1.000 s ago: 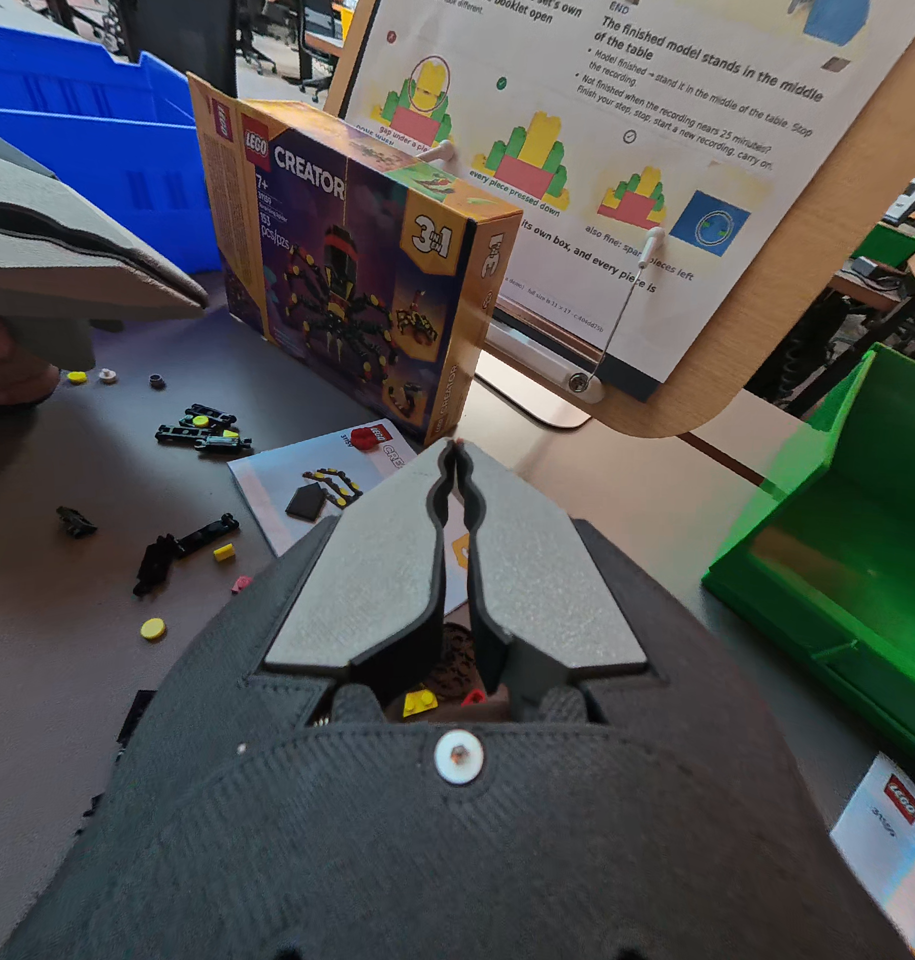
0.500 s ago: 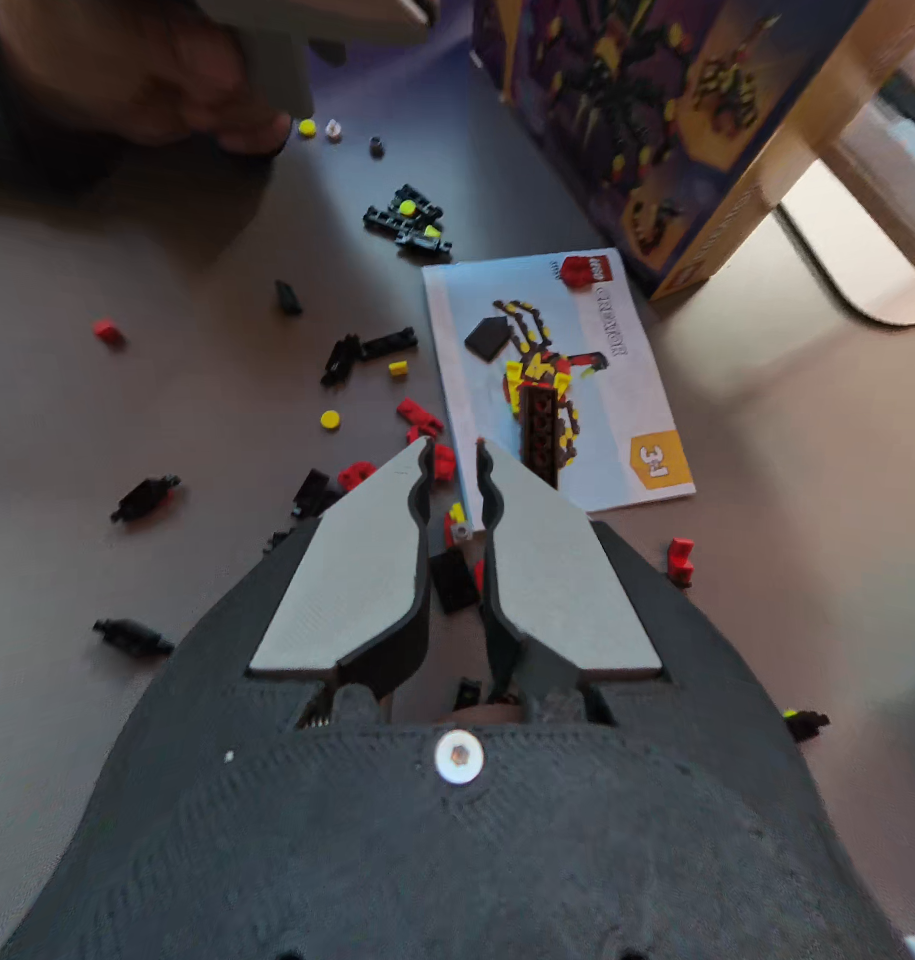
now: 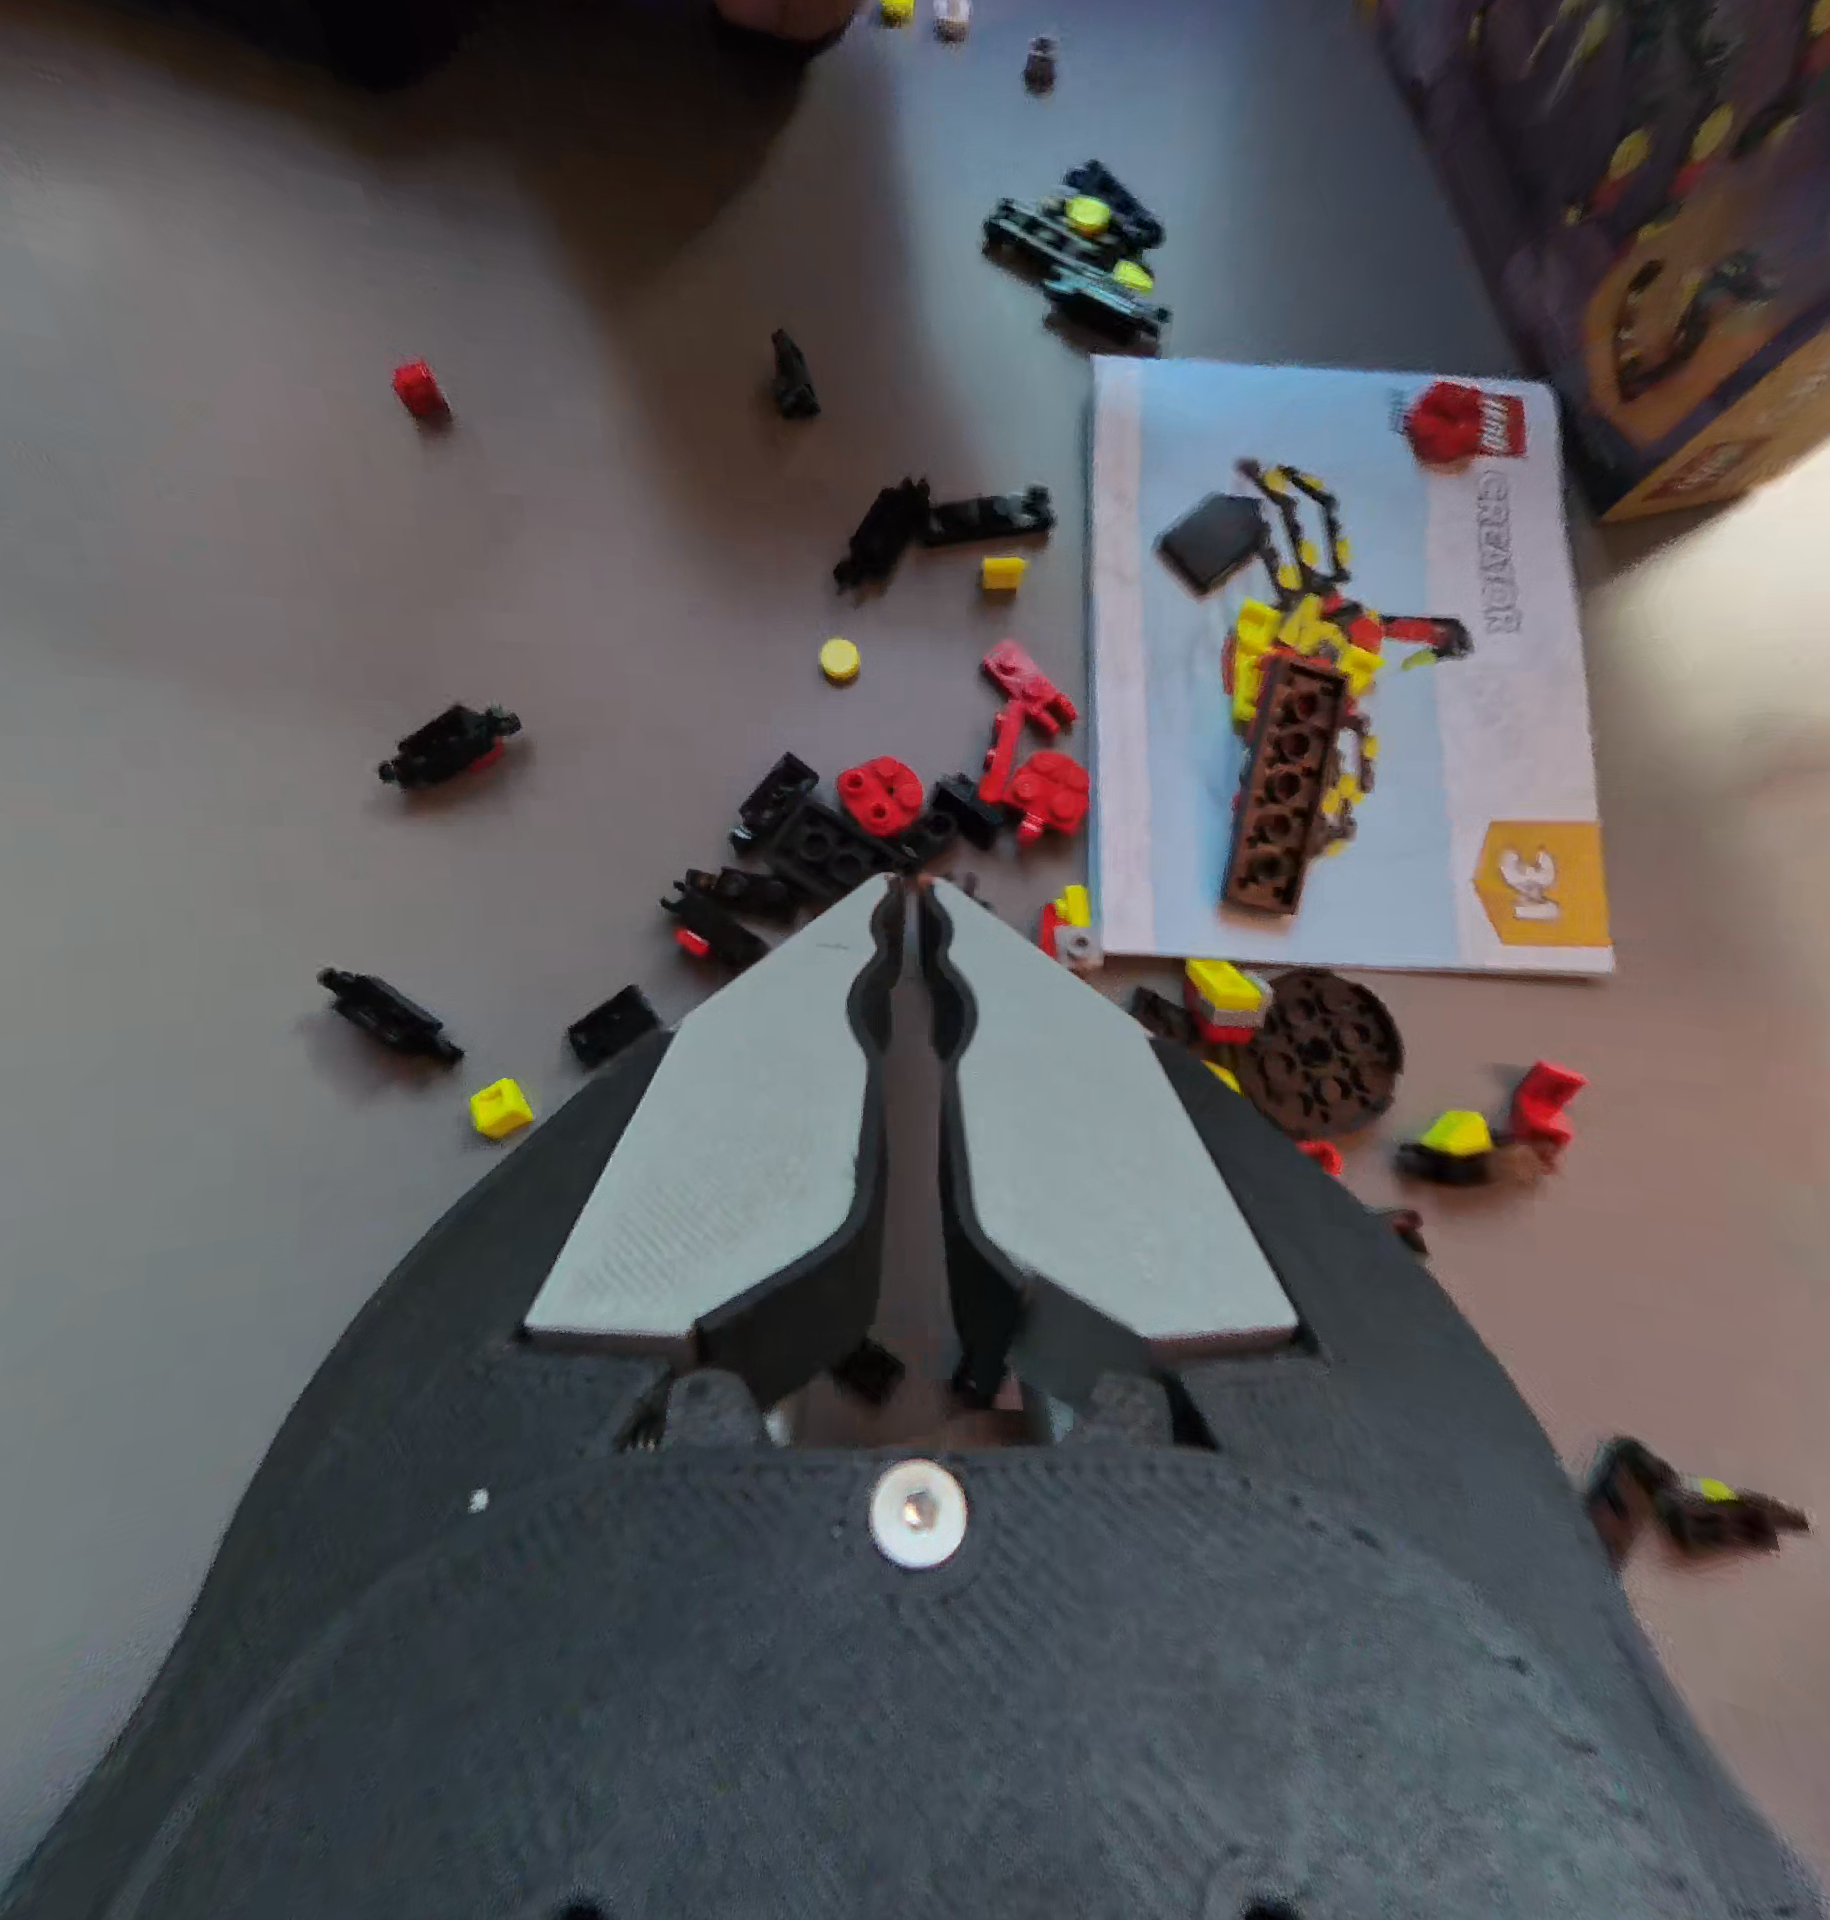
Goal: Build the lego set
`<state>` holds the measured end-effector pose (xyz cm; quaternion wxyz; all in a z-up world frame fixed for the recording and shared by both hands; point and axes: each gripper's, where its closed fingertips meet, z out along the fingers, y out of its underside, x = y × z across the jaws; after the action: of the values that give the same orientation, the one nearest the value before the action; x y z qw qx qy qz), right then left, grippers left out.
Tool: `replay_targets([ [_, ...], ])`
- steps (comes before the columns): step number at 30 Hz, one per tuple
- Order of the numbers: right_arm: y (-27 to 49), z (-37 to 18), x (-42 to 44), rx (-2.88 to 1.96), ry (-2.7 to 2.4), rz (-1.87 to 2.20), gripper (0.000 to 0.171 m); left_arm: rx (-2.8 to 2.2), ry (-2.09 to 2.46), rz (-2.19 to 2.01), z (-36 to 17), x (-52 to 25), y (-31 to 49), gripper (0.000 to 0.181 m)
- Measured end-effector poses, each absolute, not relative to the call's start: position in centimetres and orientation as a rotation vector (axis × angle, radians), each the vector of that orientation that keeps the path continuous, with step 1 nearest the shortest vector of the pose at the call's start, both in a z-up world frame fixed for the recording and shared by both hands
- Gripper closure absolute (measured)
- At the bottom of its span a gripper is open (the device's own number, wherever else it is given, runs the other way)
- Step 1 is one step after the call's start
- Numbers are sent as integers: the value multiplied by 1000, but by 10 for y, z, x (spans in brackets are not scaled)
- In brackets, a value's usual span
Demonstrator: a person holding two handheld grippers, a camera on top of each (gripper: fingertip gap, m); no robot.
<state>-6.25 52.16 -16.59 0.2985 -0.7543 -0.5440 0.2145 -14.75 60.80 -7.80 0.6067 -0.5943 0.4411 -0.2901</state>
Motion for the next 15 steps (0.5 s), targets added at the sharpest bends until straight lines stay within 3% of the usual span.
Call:
replay_targets([
  [3,519,-159,-71,-1933,-1466,587,171,-1372,1019,-672,-78,-148,608,181],
  [9,587,-102,-19,-1845,-944,415,166,-1362,1023,-668,-77,-147,607,181],
  [15,624,-118,42,-1978,-698,36,166,-1357,1045,-663,-79,-144,604,181],
])
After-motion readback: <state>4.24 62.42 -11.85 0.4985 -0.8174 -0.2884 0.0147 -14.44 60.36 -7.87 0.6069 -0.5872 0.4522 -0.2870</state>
